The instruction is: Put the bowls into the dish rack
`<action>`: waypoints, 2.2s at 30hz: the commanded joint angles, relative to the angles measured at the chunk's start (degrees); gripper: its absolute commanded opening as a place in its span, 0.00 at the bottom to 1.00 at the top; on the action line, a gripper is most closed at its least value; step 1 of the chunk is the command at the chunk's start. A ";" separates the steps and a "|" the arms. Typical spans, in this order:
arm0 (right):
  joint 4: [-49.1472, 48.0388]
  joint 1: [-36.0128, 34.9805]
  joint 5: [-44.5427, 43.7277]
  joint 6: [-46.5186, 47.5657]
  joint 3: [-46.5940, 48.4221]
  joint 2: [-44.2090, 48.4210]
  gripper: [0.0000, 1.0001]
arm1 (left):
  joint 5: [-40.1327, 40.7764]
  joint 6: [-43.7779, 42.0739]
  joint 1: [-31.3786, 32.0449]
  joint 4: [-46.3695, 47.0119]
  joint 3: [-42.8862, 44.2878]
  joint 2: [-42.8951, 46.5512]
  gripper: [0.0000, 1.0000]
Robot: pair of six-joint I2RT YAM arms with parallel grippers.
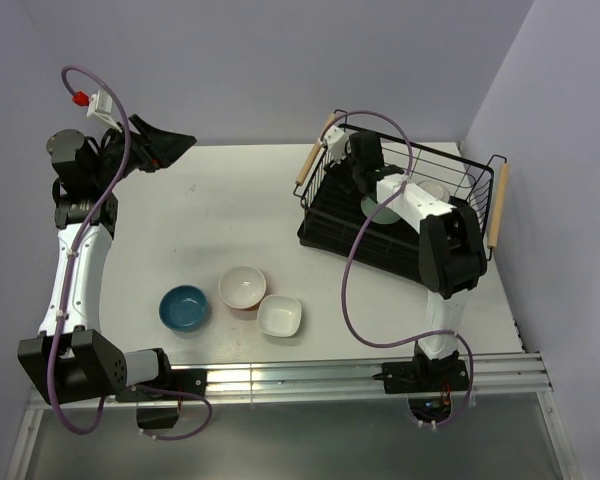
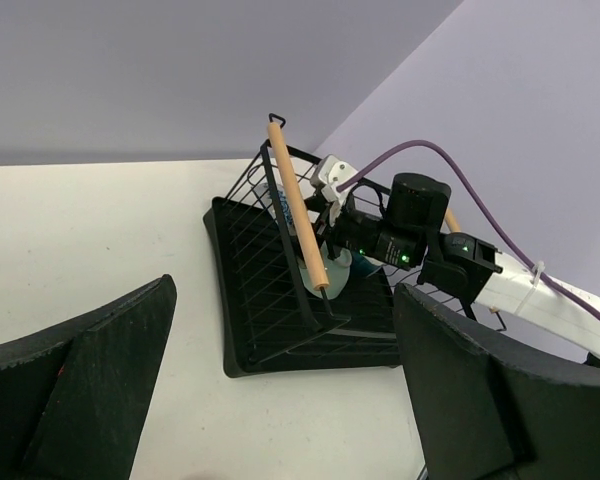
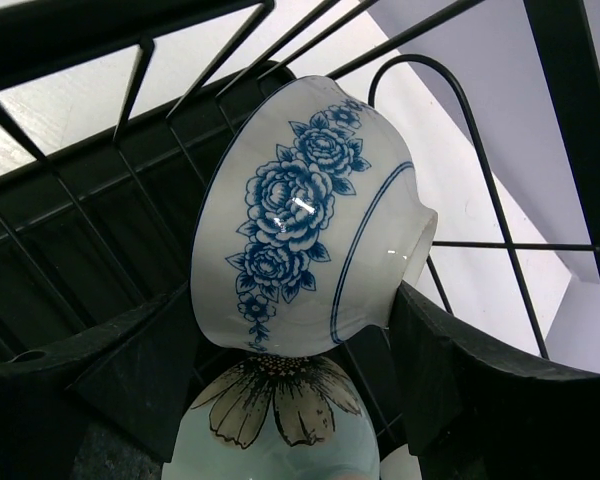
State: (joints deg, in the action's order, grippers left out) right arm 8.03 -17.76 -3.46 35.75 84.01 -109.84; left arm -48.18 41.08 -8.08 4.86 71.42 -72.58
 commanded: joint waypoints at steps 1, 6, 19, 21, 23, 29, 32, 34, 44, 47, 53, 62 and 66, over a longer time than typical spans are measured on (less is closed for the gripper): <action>-1.61 -0.35 0.65 2.39 -1.83 2.26 0.00 | -0.60 -1.44 -0.36 0.67 0.30 2.00 0.95; -2.67 -0.35 -0.58 4.50 -4.02 3.84 0.00 | -0.60 -1.44 -0.54 0.85 0.04 2.26 0.95; -2.50 -0.96 -1.89 8.02 -7.10 4.55 0.24 | -0.51 -1.09 -0.54 0.94 -0.23 2.44 0.96; -1.97 -1.22 -2.59 7.32 -6.67 3.94 0.32 | -0.59 -1.09 -0.54 0.85 -0.14 2.53 0.96; -1.44 -1.31 -2.86 7.06 -5.87 3.67 0.42 | -0.60 -1.09 -0.45 0.76 0.04 2.53 0.96; -0.30 -1.31 -3.57 6.97 -4.91 3.23 0.55 | -0.60 -0.91 -0.54 1.02 0.39 2.35 0.96; 0.14 -1.23 -3.65 6.79 -4.82 3.23 0.61 | -0.68 -0.74 -0.54 1.29 0.39 2.35 0.96; 0.23 -1.31 -3.48 6.53 -4.64 3.14 0.67 | -0.60 -0.74 -0.54 1.29 0.48 2.35 0.96; -0.30 -1.31 -4.01 5.74 -4.29 2.53 1.00 | -0.68 -1.00 -0.63 1.11 0.65 2.35 0.96; -0.04 -1.31 -3.74 5.39 -3.94 2.61 1.00 | -0.77 -0.91 -0.63 1.38 0.65 2.18 0.96; 0.32 -1.31 -2.42 3.89 -3.50 4.28 1.00 | -0.77 -0.83 -0.63 1.38 0.65 2.35 0.96; 7.94 0.53 4.42 -0.49 -2.44 14.38 0.98 | -0.77 -1.53 -0.63 0.76 0.65 3.14 0.96; 13.32 2.02 8.46 -3.05 -3.14 18.52 0.87 | -0.60 -1.88 -0.63 0.76 0.21 3.14 0.95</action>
State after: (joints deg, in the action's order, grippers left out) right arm 16.95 -17.21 0.69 35.99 78.74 -96.23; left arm -48.18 40.82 -8.43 4.84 71.31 -71.40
